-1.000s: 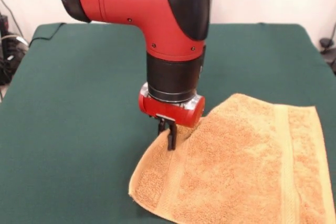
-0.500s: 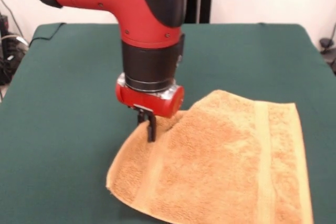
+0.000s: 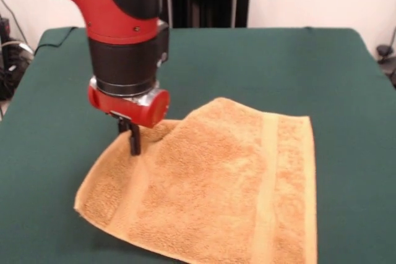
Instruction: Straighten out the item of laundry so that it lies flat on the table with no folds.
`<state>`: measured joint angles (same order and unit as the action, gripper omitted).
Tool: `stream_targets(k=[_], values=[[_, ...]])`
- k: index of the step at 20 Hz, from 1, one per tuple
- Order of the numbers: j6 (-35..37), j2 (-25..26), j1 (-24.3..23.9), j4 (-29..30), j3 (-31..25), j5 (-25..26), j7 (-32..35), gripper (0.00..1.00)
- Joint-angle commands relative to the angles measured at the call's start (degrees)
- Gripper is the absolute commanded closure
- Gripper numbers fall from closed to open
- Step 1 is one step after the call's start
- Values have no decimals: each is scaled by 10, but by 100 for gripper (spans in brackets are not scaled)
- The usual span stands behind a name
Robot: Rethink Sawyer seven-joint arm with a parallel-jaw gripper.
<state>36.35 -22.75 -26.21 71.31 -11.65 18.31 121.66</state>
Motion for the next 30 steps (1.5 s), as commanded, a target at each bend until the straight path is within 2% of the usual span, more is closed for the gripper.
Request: stream_targets(k=[1,8,17,30], values=[[50,-1,4,74,-76,29,-151,100],[20,4,10,85,-77,41,-106,100],[33,-6,15,88,-73,45,-94,100],[88,-6,21,67,-68,46,-120,100]])
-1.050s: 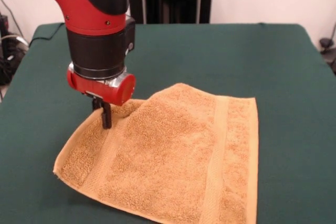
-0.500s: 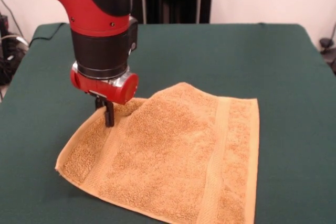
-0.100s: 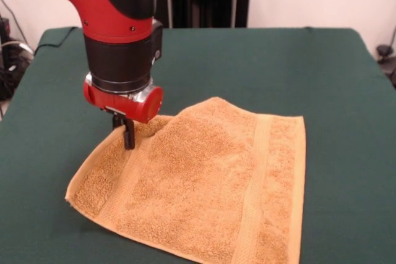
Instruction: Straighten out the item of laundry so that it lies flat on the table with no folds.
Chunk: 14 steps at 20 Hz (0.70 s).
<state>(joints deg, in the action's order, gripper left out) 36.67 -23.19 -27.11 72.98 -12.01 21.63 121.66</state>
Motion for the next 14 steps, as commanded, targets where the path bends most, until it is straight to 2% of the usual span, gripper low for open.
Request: stream_targets(k=[1,14], values=[[88,-2,31,48,-64,14,-121,100],[96,-6,19,49,-70,20,-144,100]])
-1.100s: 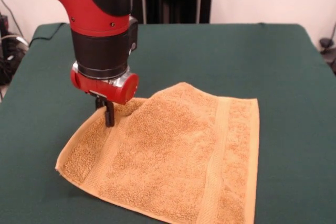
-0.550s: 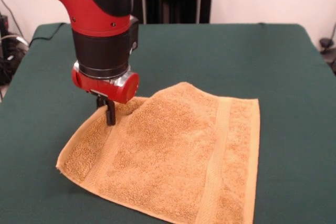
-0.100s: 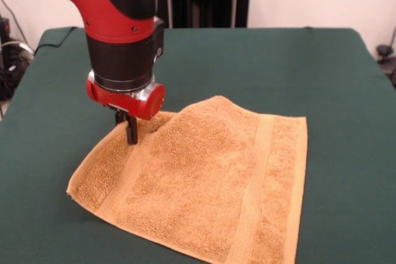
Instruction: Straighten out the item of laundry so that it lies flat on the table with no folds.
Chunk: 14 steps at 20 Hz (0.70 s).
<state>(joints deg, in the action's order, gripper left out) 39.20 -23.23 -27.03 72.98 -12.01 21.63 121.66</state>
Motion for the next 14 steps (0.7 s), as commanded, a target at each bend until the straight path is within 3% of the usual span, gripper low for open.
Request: stream_targets(k=[1,14], values=[[70,-5,18,49,-71,20,-145,100],[74,-27,3,88,-75,11,-141,100]])
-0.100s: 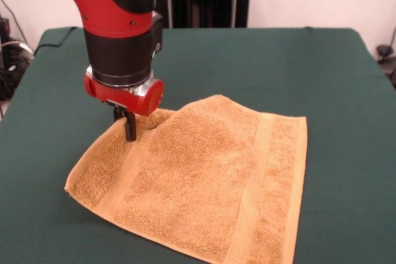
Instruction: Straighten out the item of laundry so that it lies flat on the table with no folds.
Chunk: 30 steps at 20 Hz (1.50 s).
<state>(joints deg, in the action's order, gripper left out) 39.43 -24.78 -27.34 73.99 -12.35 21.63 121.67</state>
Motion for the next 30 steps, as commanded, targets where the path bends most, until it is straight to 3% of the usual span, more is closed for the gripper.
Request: stream_targets(k=[1,8,30], values=[[72,-12,5,79,-72,10,-140,100],[63,-24,-9,108,-77,6,-133,100],[75,-24,-17,101,-85,11,-130,100]])
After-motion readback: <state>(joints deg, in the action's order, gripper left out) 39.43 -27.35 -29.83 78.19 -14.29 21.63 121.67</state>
